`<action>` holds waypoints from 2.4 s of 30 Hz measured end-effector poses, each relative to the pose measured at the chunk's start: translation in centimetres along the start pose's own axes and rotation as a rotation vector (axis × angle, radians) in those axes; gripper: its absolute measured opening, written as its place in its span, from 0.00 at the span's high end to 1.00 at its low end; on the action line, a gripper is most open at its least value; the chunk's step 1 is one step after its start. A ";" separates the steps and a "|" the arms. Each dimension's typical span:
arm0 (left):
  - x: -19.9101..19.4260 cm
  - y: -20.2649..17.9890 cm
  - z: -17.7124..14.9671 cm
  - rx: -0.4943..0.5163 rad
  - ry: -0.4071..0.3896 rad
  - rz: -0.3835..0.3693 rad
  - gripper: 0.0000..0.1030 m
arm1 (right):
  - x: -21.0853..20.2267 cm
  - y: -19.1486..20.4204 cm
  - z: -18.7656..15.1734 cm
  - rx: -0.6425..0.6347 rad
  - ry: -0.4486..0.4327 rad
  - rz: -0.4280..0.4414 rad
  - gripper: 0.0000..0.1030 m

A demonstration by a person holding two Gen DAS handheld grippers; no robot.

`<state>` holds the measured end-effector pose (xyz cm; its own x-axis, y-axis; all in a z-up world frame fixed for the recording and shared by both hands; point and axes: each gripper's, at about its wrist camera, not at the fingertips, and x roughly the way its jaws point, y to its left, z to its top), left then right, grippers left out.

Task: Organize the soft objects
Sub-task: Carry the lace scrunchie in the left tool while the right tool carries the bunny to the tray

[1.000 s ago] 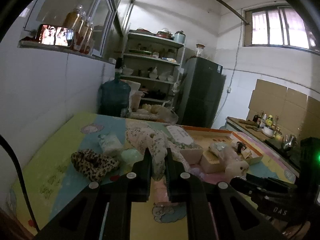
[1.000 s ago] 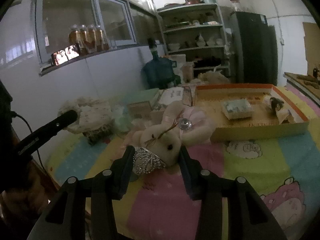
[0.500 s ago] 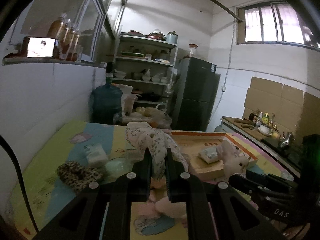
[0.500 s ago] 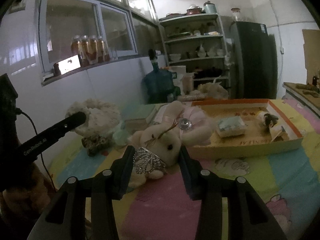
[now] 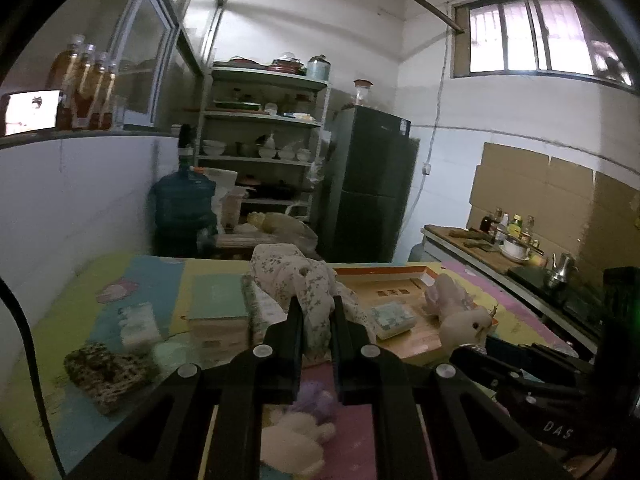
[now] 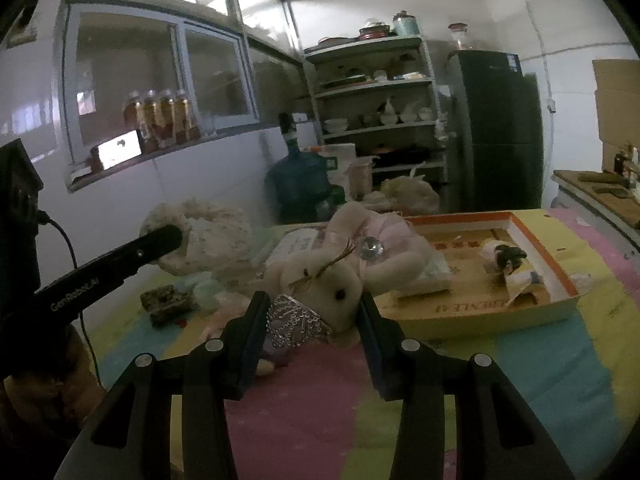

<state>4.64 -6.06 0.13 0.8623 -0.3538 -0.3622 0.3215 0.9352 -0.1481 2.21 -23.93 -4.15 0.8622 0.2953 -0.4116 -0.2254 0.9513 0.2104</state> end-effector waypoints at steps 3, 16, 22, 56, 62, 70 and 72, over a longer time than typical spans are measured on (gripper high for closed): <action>1.1 -0.7 0.2 0.007 0.008 -0.017 0.88 | 0.1 -1.1 0.2 0.007 -0.001 -0.009 0.56; 5.9 -4.1 1.5 0.019 0.048 -0.088 0.88 | 0.5 -5.5 1.2 0.030 -0.014 -0.052 0.56; 8.3 -5.5 2.4 0.014 0.074 -0.124 0.88 | 1.0 -7.3 1.9 0.033 -0.018 -0.063 0.56; 25.9 -8.3 2.9 -0.095 0.320 -0.174 0.88 | 9.1 -15.1 2.9 0.100 0.143 -0.051 0.55; 27.8 -7.8 2.1 -0.115 0.383 -0.157 0.88 | 10.1 -15.5 2.5 0.115 0.180 -0.027 0.55; 29.7 -7.7 1.3 -0.115 0.447 -0.125 0.88 | 11.4 -15.8 2.2 0.132 0.226 -0.003 0.55; 30.1 -7.6 1.1 -0.119 0.461 -0.121 0.88 | 11.5 -15.7 2.2 0.130 0.231 0.003 0.55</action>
<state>28.56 -23.76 -8.67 0.5499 -0.4528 -0.7018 0.3387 0.8890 -0.3082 16.68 -35.69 -10.29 0.7321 0.3244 -0.5990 -0.1547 0.9355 0.3175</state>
